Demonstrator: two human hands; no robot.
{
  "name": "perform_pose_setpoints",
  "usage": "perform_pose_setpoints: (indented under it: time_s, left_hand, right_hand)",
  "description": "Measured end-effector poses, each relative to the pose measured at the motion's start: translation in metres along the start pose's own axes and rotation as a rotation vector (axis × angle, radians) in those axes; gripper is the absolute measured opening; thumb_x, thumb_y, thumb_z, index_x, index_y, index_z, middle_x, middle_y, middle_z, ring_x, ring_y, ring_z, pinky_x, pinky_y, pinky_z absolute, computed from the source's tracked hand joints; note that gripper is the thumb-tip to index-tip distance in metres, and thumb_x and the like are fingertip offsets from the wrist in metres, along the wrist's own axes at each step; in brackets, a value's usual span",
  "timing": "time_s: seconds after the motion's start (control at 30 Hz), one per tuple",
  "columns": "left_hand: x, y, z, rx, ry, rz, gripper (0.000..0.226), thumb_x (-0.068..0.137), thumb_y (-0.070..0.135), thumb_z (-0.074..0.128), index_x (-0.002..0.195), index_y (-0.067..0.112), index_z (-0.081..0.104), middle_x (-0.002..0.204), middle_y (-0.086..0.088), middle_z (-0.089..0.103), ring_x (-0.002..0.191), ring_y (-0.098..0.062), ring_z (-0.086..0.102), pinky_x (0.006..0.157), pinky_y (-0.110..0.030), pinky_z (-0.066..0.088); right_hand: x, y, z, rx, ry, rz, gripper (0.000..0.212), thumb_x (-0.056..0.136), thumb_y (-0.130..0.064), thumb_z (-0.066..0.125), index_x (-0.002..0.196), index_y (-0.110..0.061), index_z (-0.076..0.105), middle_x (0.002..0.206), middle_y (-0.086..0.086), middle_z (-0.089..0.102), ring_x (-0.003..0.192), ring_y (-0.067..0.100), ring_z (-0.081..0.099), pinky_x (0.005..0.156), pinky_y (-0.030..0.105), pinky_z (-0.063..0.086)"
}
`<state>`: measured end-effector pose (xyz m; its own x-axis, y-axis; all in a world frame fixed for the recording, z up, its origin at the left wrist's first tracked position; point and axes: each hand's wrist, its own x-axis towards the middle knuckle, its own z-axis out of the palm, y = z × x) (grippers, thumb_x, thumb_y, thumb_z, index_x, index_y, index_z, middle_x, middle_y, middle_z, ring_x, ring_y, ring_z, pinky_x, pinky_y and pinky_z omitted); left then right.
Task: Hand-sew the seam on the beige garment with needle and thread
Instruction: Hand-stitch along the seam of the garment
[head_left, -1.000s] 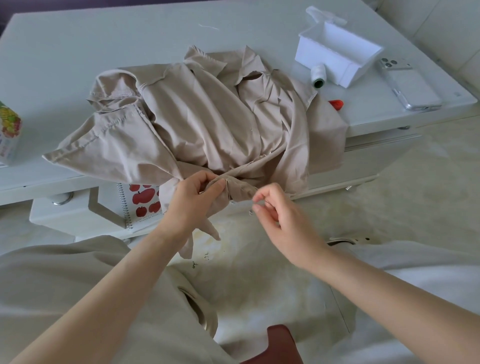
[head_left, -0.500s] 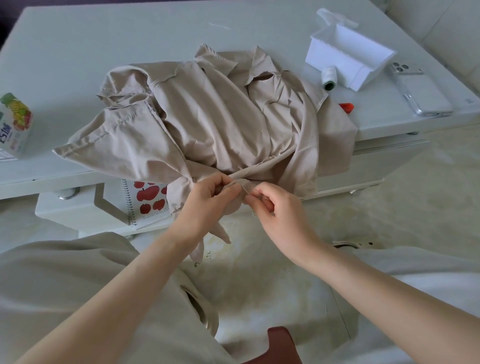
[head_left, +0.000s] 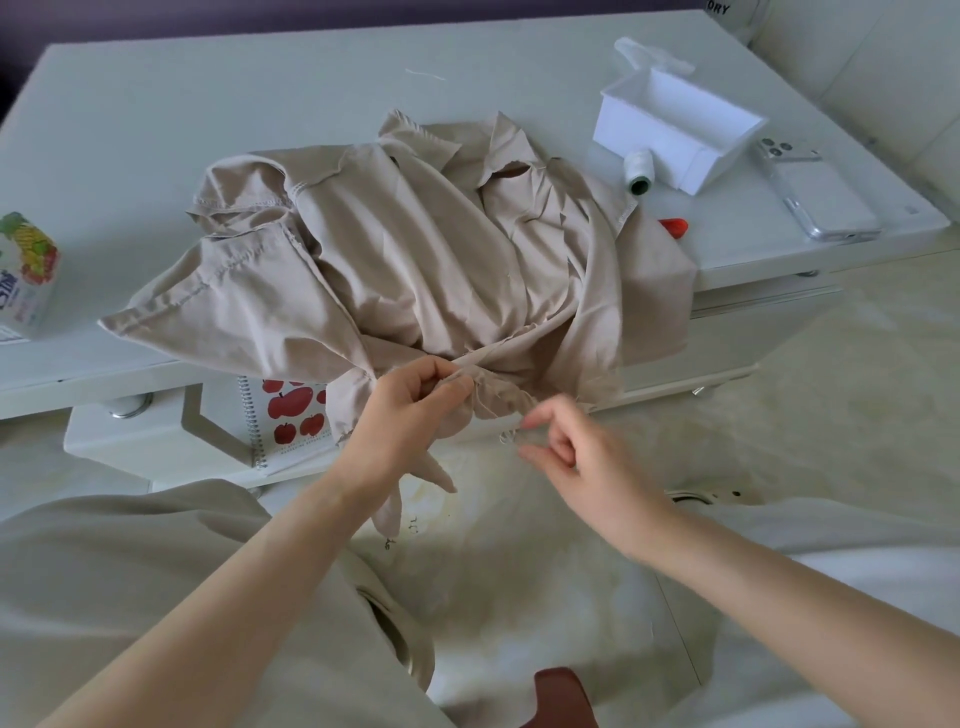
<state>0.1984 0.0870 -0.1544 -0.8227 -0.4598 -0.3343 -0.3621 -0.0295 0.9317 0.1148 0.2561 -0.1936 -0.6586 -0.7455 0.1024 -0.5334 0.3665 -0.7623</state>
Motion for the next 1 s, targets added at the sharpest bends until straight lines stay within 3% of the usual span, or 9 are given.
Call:
perform_pose_setpoints:
  time_s: [0.1,0.2,0.27,0.33,0.5,0.63,0.77,0.87,1.0]
  left_hand:
    - [-0.001,0.005,0.000,0.003,-0.037,0.008,0.016,0.093,0.022,0.057,0.089,0.012,0.068,0.092,-0.027,0.058,0.077,-0.019,0.058,0.045,-0.045,0.056]
    - [-0.002,0.011,0.002,-0.002,-0.062,0.030,0.015,0.093,0.023,0.058,0.087,0.014,0.070,0.094,-0.020,0.064,0.079,-0.015,0.060,0.046,-0.040,0.056]
    - [0.000,0.014,0.002,0.022,-0.074,0.056,0.015,0.093,0.024,0.058,0.085,0.019,0.070,0.092,-0.013,0.067,0.081,-0.014,0.063,0.052,-0.039,0.058]
    - [0.001,0.016,0.003,0.053,-0.079,0.066,0.015,0.093,0.024,0.058,0.085,0.020,0.070,0.092,-0.010,0.069,0.079,-0.009,0.063,0.059,-0.039,0.059]
    - [0.008,0.016,0.007,0.112,-0.020,0.093,0.013,0.092,0.017,0.058,0.086,0.014,0.069,0.069,-0.006,0.058,0.060,-0.002,0.051,0.057,-0.008,0.043]
    - [0.016,0.010,0.009,0.255,0.073,0.100,0.016,0.089,0.011,0.059,0.078,0.020,0.067,0.046,0.014,0.043,0.041,0.001,0.040,0.045,-0.006,0.032]
    - [0.017,0.011,0.015,0.294,0.056,0.130,0.011,0.088,0.018,0.062,0.078,0.016,0.067,0.050,0.012,0.046,0.043,0.000,0.040,0.046,-0.006,0.033]
    - [0.019,0.013,0.017,0.273,0.064,0.133,0.010,0.085,0.020,0.064,0.076,0.016,0.067,0.051,0.013,0.047,0.046,0.000,0.041,0.048,-0.006,0.034]
    - [0.019,0.016,0.019,0.251,0.049,0.142,0.009,0.084,0.021,0.064,0.078,0.015,0.066,0.052,0.007,0.046,0.044,-0.003,0.038,0.049,-0.014,0.037]
  right_hand:
    - [0.021,-0.004,-0.013,0.034,0.116,0.015,0.028,0.081,-0.008,0.072,0.098,-0.017,0.053,0.058,-0.009,0.028,0.055,0.005,0.037,0.060,0.012,0.035]
    - [0.041,-0.011,-0.026,0.056,-0.051,0.041,0.032,0.080,-0.015,0.073,0.106,-0.020,0.055,0.059,-0.009,0.031,0.055,0.004,0.038,0.060,0.012,0.034]
    - [0.052,-0.012,-0.030,0.031,-0.174,0.063,0.022,0.081,-0.025,0.072,0.098,-0.024,0.058,0.059,-0.009,0.034,0.054,0.005,0.035,0.057,0.019,0.031]
    - [0.059,-0.012,-0.032,-0.001,-0.233,0.061,0.016,0.084,-0.026,0.069,0.083,-0.012,0.062,0.055,-0.011,0.035,0.052,0.005,0.032,0.054,0.022,0.026]
    - [0.067,-0.009,-0.052,0.034,-0.251,0.096,0.022,0.088,-0.025,0.064,0.073,-0.009,0.062,0.044,-0.013,0.034,0.046,0.005,0.031,0.048,0.016,0.026]
    - [0.068,-0.002,-0.070,-0.049,-0.302,0.150,0.023,0.086,-0.031,0.065,0.073,-0.012,0.063,0.044,-0.014,0.034,0.046,0.004,0.034,0.050,0.015,0.030]
    - [0.067,0.004,-0.074,-0.107,-0.291,0.211,0.022,0.086,-0.032,0.065,0.071,-0.016,0.062,0.043,-0.013,0.038,0.044,0.003,0.038,0.052,0.018,0.037]
    - [0.065,0.000,-0.073,-0.177,-0.254,0.220,0.017,0.091,-0.034,0.059,0.080,-0.021,0.060,0.055,-0.013,0.046,0.047,-0.002,0.043,0.049,0.011,0.033]
    - [0.057,-0.011,-0.068,-0.206,-0.150,0.209,0.025,0.102,-0.025,0.035,0.119,-0.018,0.052,0.099,-0.011,0.053,0.081,-0.001,0.047,0.063,0.004,0.033]
